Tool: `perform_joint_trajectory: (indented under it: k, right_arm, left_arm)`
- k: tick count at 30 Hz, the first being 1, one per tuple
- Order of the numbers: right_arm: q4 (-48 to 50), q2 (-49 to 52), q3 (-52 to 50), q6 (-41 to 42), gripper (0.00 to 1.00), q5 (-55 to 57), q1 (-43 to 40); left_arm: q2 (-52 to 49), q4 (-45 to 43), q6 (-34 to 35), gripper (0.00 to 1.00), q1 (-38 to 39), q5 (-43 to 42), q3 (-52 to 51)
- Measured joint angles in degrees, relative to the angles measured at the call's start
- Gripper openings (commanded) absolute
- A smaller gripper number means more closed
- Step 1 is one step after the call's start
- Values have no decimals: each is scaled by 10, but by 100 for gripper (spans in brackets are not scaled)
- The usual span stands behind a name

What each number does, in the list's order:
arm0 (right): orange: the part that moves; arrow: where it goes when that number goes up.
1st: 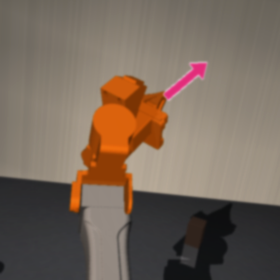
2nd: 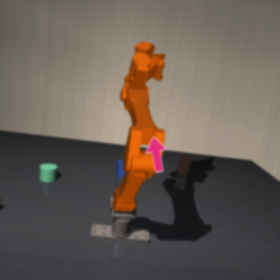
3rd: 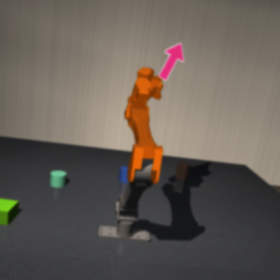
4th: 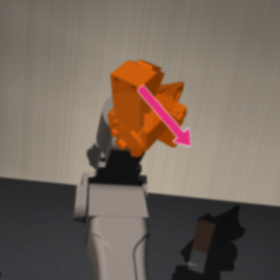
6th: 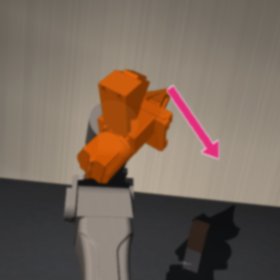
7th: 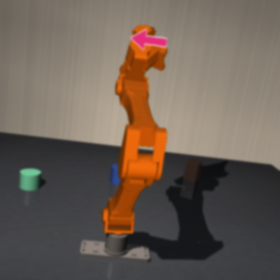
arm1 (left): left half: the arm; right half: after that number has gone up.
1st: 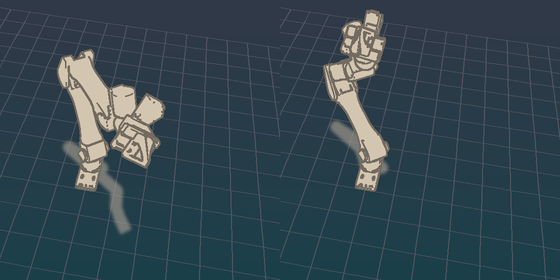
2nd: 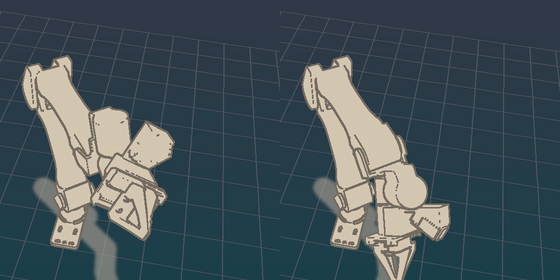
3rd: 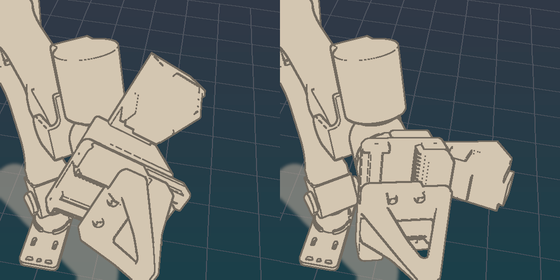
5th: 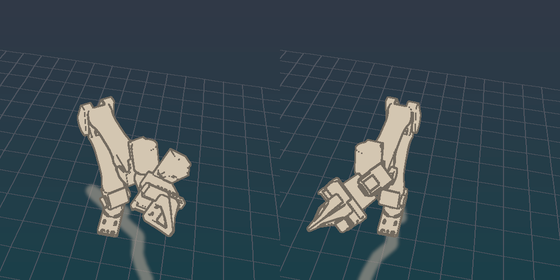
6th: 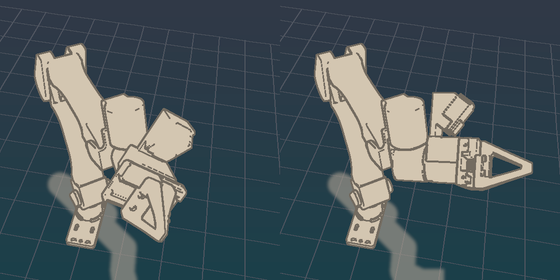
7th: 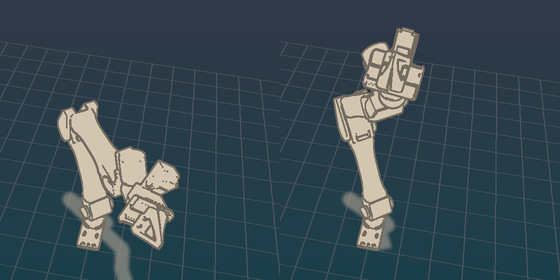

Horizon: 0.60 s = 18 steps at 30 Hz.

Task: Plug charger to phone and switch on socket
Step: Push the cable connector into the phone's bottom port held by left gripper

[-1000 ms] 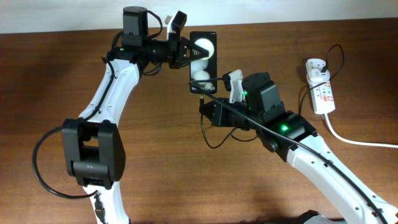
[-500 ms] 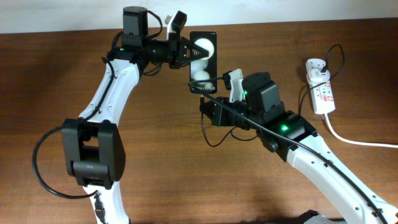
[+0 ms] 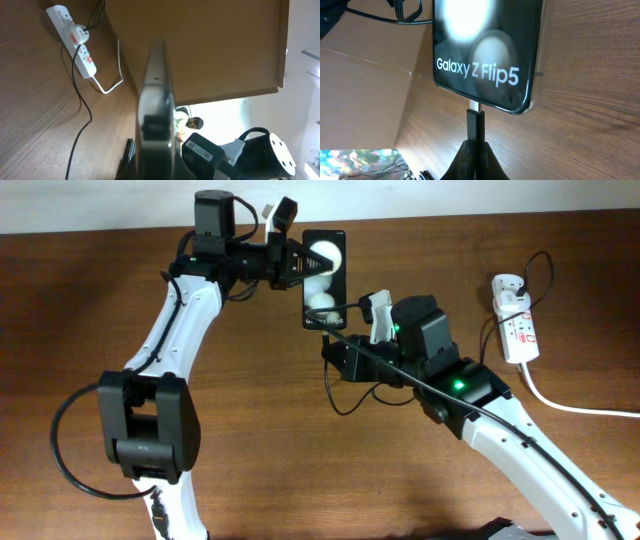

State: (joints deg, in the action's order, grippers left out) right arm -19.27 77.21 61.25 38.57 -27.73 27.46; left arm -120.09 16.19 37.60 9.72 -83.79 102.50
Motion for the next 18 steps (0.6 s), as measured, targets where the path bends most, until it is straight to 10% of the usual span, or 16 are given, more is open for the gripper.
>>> perform_joint_trajectory:
  k: [18]
  right_arm:
    - [2,0,0,0,4,-4,0]
  left_arm:
    - [0,0,0,0,0,0,0]
